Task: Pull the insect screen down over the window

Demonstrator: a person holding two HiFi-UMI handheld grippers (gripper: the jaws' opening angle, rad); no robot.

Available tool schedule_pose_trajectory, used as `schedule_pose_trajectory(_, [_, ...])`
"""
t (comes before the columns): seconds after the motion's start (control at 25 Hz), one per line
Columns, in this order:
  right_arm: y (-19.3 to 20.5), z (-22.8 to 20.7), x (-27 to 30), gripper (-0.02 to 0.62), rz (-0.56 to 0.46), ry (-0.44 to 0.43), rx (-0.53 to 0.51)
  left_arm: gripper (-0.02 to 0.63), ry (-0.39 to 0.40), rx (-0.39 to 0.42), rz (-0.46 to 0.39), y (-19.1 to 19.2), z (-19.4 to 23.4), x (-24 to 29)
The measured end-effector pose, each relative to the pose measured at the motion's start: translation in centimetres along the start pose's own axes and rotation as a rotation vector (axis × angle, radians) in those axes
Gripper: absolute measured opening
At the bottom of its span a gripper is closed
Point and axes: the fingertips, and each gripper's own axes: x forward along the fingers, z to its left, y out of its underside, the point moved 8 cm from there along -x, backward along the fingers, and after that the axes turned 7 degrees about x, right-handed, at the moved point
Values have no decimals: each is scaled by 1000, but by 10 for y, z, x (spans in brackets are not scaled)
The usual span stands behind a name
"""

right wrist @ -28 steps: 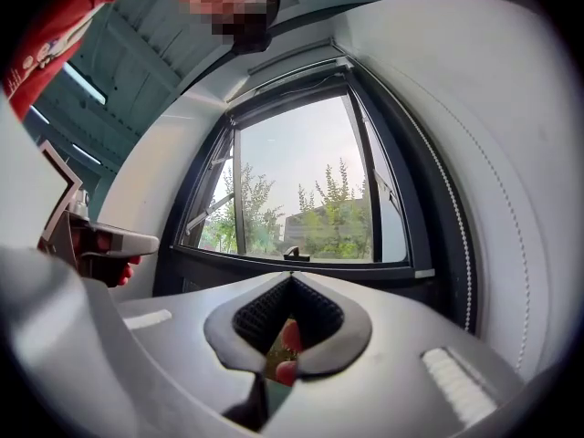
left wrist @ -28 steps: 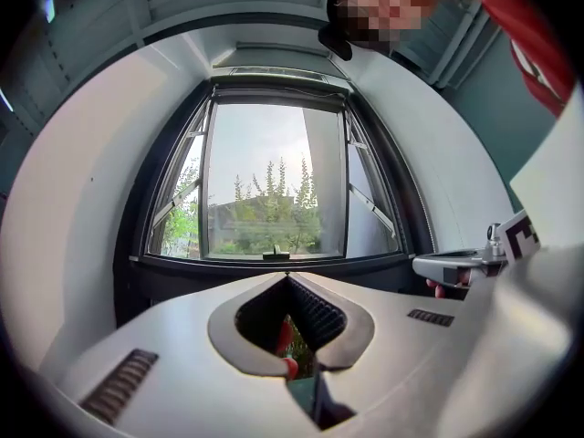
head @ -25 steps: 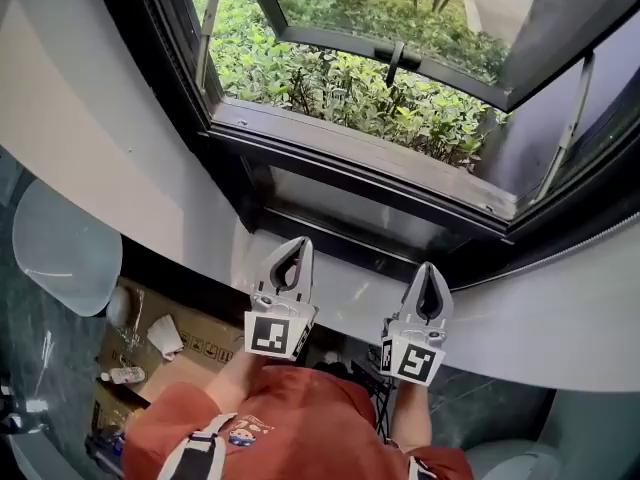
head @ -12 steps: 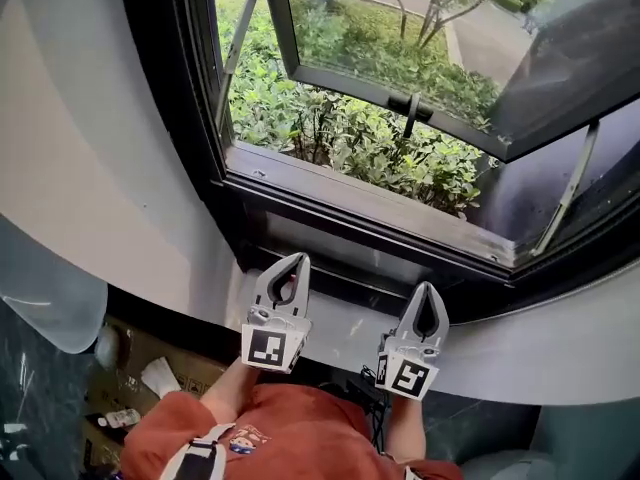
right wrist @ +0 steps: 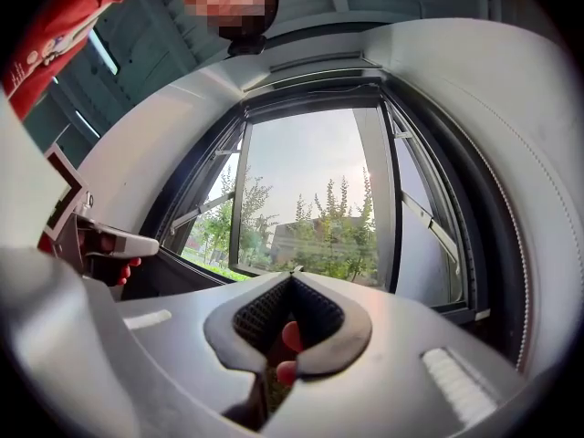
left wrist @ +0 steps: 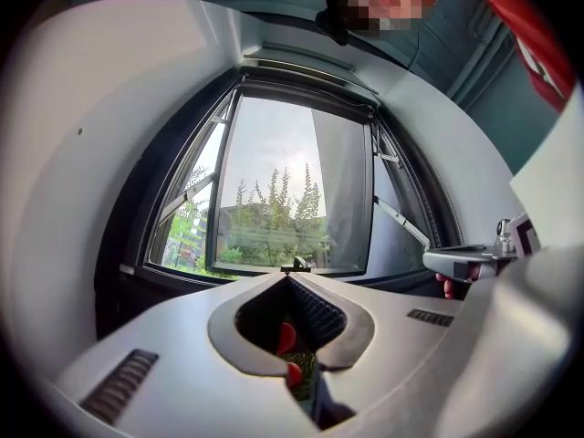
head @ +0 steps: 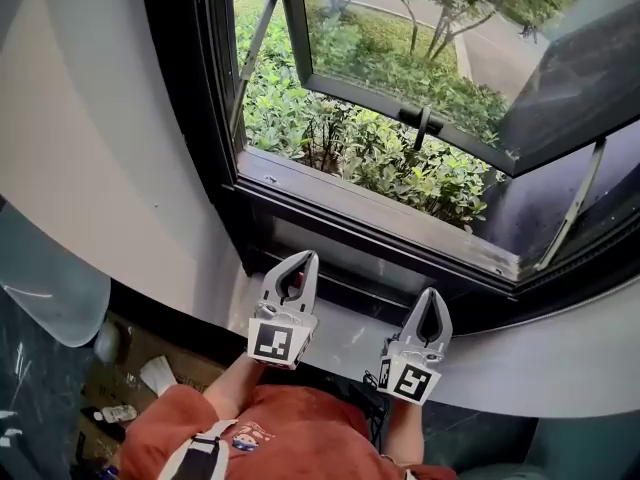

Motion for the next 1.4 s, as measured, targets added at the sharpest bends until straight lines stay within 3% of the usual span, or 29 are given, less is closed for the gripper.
schedule_pose_trajectory(0.4, [-21,-10,7,9,-72,-15,-15,6,-10,26,-61,-22,-5,7])
schedule_pose_trajectory(0.8, [-86,-28,37,10,-284,-26,-85,6,14,109,-224,-69,-1,32])
schedule_pose_trajectory(1.4, [-192,-49,84,11,-561,-58,-328,6,-21,364,-514,-176,24,82])
